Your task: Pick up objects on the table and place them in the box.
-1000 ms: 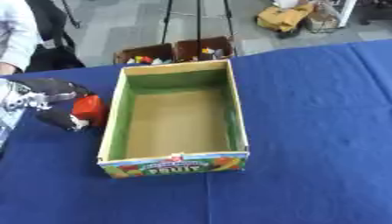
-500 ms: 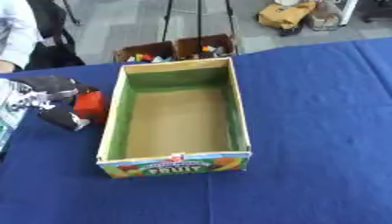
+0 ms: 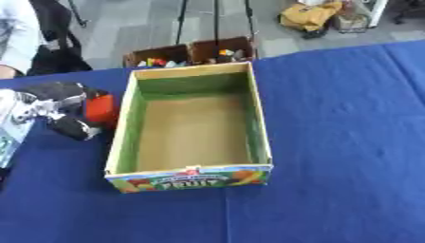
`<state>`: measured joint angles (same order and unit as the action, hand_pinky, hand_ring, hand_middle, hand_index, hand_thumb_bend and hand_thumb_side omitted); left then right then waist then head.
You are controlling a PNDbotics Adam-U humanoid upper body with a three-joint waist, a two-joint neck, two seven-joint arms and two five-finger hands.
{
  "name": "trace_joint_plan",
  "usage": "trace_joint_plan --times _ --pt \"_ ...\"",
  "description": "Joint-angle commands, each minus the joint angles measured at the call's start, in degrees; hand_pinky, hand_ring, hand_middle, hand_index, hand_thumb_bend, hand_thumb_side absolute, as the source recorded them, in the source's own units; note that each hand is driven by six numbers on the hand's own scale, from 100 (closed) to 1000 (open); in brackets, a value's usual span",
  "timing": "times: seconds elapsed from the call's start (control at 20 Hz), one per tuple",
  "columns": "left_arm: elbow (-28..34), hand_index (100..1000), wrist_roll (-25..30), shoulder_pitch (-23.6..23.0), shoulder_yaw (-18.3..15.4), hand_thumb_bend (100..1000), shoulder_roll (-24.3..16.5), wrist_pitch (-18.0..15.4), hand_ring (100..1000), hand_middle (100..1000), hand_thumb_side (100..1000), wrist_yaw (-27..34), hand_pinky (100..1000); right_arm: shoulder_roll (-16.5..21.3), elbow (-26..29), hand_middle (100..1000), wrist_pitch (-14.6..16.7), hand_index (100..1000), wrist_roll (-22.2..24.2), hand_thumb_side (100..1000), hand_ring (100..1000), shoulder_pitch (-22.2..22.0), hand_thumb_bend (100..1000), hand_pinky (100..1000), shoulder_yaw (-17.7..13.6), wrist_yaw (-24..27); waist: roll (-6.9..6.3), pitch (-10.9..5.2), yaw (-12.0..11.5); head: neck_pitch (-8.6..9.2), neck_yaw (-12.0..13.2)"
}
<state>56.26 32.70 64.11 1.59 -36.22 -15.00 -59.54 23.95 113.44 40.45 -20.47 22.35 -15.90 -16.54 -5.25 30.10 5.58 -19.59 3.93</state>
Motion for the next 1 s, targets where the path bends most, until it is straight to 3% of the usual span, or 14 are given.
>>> trace_joint_plan --times 0.05,0.35,1.0 --pt "0.92 791 -0.36 0.74 0.24 100 -1.60 0.78 572 517 379 -0.33 574 0.82 1.15 493 -0.30 719 -0.30 972 798 0.16 309 693 -0.57 -0.46 -0.70 -1.10 -0.12 -0.05 0.20" --pt "1.67 783 -0.49 0.64 0.28 100 -2.26 1.09 568 512 281 -0.14 569 0.64 1.15 497 -0.71 719 -0.63 962 797 -0.15 281 691 -0.65 -0.26 -0.54 -2.32 -0.65 -1.09 0.00" --pt "5.01 787 2.24 0.21 0.28 100 -4.13 0.69 559 509 247 5.06 554 0.20 1.15 507 -2.07 718 -1.18 927 794 -1.07 198 687 -0.61 0.42 -0.49 -6.46 -2.27 -4.44 -1.81"
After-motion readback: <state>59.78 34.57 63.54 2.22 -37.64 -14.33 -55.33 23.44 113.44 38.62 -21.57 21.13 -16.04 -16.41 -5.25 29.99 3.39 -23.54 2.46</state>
